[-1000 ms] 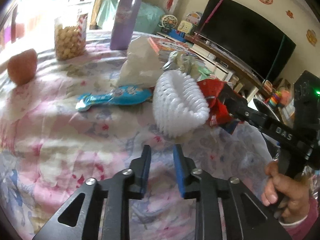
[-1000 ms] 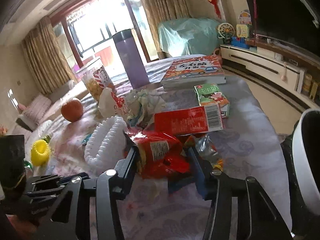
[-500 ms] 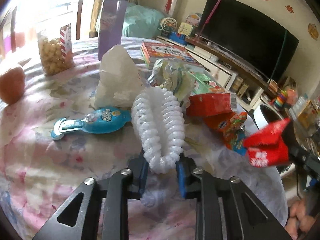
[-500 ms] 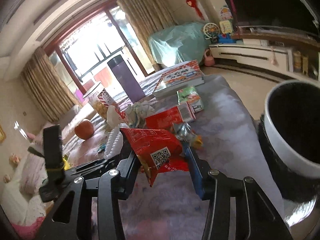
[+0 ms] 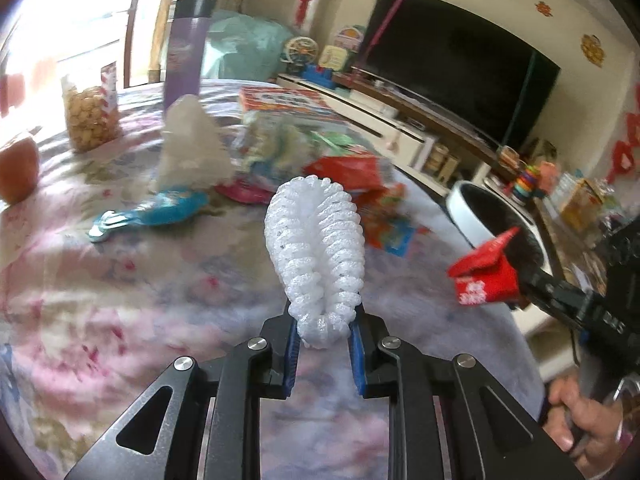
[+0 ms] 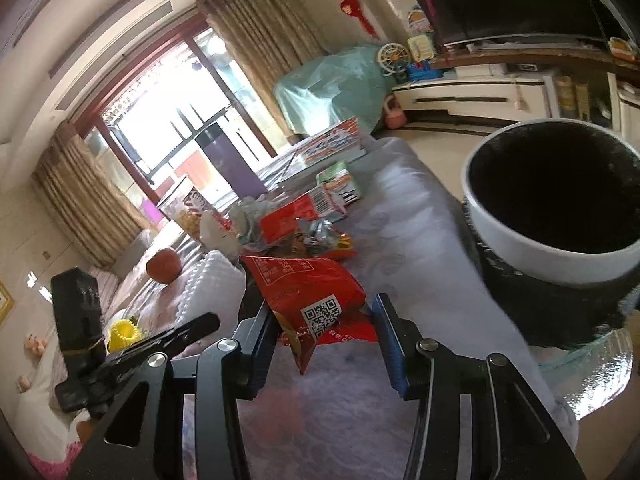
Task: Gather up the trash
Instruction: 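Carry the white bowl and red wrapper over the bin with both tools, then open both tools to drop the bowl and red wrapper into the bin, then move both open tools back over the table toward the blue toy and orange bag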
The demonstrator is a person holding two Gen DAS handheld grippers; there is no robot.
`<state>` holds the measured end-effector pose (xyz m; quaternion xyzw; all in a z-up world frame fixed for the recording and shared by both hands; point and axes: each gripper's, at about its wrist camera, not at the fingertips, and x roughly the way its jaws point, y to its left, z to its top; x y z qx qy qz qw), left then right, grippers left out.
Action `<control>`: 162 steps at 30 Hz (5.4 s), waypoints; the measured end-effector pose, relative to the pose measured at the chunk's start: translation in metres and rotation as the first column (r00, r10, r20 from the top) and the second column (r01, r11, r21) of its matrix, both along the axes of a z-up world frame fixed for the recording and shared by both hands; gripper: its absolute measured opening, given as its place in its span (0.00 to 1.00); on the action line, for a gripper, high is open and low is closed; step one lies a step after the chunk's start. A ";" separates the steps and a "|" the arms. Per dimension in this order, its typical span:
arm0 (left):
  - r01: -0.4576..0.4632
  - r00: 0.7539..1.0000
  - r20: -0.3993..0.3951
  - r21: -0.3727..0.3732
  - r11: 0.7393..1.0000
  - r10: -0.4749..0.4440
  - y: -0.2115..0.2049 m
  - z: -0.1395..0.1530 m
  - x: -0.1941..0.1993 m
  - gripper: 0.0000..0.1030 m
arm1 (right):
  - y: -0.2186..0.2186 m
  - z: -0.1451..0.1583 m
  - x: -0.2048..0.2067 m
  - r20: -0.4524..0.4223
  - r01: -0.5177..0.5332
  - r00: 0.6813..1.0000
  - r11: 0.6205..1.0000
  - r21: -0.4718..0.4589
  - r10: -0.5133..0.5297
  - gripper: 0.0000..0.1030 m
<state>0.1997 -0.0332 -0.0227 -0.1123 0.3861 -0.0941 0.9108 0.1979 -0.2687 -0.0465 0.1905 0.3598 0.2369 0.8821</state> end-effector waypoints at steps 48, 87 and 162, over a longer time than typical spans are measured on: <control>0.369 0.929 0.013 0.072 0.927 -0.371 -0.164 0.020 0.119 0.19 | -0.145 0.012 0.033 -0.001 0.256 0.966 0.965 -0.059 -0.257 0.46; 0.378 0.926 -0.038 0.130 0.917 -0.376 -0.219 0.018 0.195 0.51 | -0.172 0.006 0.065 -0.059 0.254 0.963 0.959 -0.124 -0.262 0.75; 0.083 0.993 -0.097 0.261 0.962 -0.059 0.106 -0.008 0.080 0.76 | 0.069 -0.022 0.067 -0.098 -0.025 0.995 0.990 -0.137 0.011 0.95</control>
